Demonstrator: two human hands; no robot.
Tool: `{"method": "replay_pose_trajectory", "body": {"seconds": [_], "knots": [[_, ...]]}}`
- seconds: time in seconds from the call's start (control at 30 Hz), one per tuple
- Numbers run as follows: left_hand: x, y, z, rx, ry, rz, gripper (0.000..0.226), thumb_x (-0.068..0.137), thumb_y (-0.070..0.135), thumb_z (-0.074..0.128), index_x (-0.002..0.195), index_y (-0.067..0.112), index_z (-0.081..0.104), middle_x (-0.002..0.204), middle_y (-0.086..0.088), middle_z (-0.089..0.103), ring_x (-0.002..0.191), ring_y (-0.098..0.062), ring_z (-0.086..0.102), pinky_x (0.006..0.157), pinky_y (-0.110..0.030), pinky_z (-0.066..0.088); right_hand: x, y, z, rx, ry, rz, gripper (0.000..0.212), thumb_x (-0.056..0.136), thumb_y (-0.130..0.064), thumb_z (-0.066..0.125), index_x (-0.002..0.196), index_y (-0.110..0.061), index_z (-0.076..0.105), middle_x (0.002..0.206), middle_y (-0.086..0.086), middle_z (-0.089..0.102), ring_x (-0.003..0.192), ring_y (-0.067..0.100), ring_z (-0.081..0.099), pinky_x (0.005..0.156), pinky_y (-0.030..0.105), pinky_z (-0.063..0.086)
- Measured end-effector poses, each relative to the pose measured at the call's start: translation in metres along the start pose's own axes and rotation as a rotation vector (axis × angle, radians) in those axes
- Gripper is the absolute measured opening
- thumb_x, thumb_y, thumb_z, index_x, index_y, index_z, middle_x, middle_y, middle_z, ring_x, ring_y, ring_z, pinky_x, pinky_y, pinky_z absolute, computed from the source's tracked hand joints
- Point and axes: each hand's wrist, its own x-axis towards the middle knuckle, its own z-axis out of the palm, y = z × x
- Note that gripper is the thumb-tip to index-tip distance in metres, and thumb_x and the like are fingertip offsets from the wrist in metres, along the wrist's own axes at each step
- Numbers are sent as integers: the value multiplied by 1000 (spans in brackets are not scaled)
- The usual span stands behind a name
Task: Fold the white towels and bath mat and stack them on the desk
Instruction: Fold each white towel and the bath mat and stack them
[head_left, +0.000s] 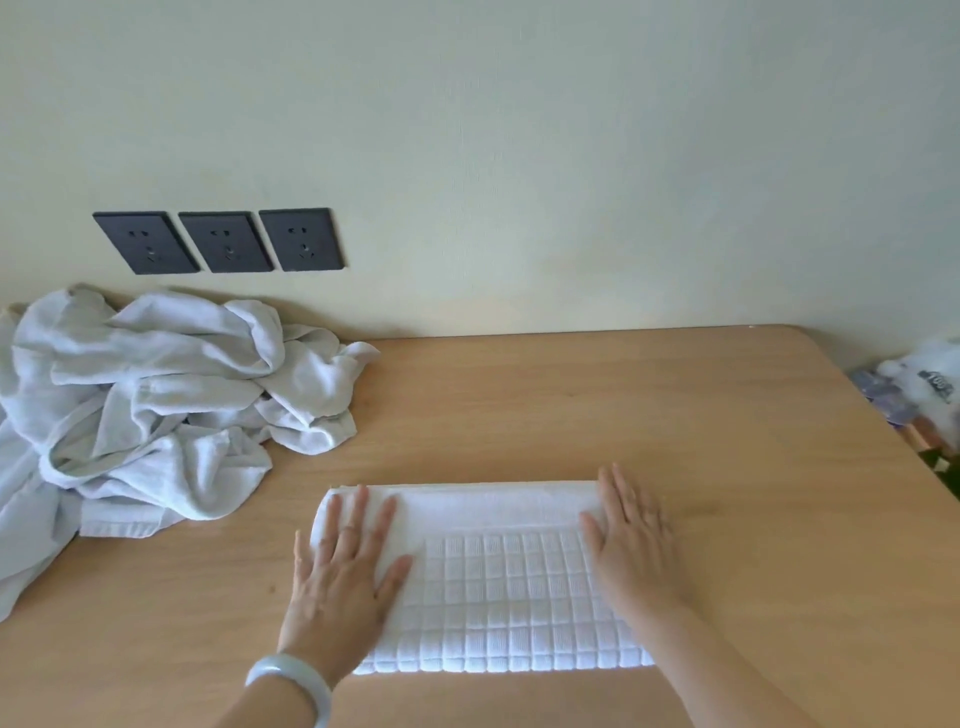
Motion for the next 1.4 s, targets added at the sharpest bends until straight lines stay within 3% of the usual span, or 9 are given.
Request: {"method": "replay_pose_trajectory", "body": {"seconds": [0.17, 0.37, 0.6, 0.67, 0.77, 0.9, 1.17, 1.3, 1.4], "knots": [[9, 1, -4, 64, -22, 14, 68, 94, 66, 3, 155, 35, 6, 164, 1, 4, 150, -25, -1, 119, -52, 7, 10, -1, -16, 47, -114, 111, 65, 96, -53, 4, 149, -22, -19, 161, 5, -17, 148, 23, -13, 120, 45, -6], [25, 29, -2, 85, -27, 182, 63, 99, 59, 10, 155, 30, 15, 162, -1, 14, 150, -23, 7, 116, -53, 7, -9, -41, 1, -33, -4, -415, 61, 102, -50, 4, 154, -20, 11, 161, 0, 4, 149, 18, 0, 117, 42, -1], [29, -11, -8, -22, -70, -74, 68, 87, 62, -11, 151, 38, -16, 160, 10, -21, 148, -14, -18, 121, -49, -2, 12, 5, -26, 23, -182, -19, 65, 98, -55, 1, 152, -22, -13, 161, -2, -11, 148, 17, -12, 121, 36, -3], [32, -12, -13, -1, -71, -89, 71, 87, 60, -12, 153, 33, -10, 161, 5, -17, 149, -19, -14, 121, -51, -1, 16, 6, -37, 11, -217, 78, 71, 94, -59, -5, 152, -19, -14, 162, 2, -12, 148, 21, -11, 121, 40, -3], [27, 28, -23, 96, 64, 17, 65, 97, 46, 13, 152, 14, 23, 163, -10, 7, 150, -30, 5, 119, -55, 7, 6, -26, -40, -16, 28, -31, 75, 90, -54, -12, 152, -14, -8, 160, 5, -15, 147, 20, -17, 120, 46, -7], [-11, 92, -2, -23, 55, 247, 55, 100, 33, 26, 152, 16, 29, 161, -7, 17, 149, -25, 13, 114, -52, 17, -39, -94, -1, 112, 101, -344, 54, 98, -29, 26, 148, -10, 35, 158, 6, 20, 148, 23, 16, 116, 48, 16], [-8, 3, -10, -105, -1, -34, 62, 97, 48, 12, 155, 27, 14, 163, 7, 5, 150, -15, 4, 121, -41, 5, -41, -30, 11, 7, 153, -126, 66, 100, -47, 13, 144, -6, 41, 152, 8, 37, 143, 23, 25, 116, 45, 10], [10, -17, -33, -383, 63, -253, 65, 96, 35, 51, 152, 14, 24, 147, -6, 37, 137, -23, 32, 114, -31, 23, -10, -59, -14, 80, 338, -236, 26, 87, -20, 64, 109, -6, 65, 118, 9, 64, 115, 30, 58, 107, 56, 31], [27, -17, -45, -436, 65, -272, 66, 90, 21, 65, 147, 13, 32, 131, -5, 45, 127, -22, 39, 110, -31, 30, 23, -63, -29, 107, 225, -271, 28, 71, -3, 79, 96, -10, 69, 89, 3, 68, 87, 31, 65, 90, 52, 45]]}}
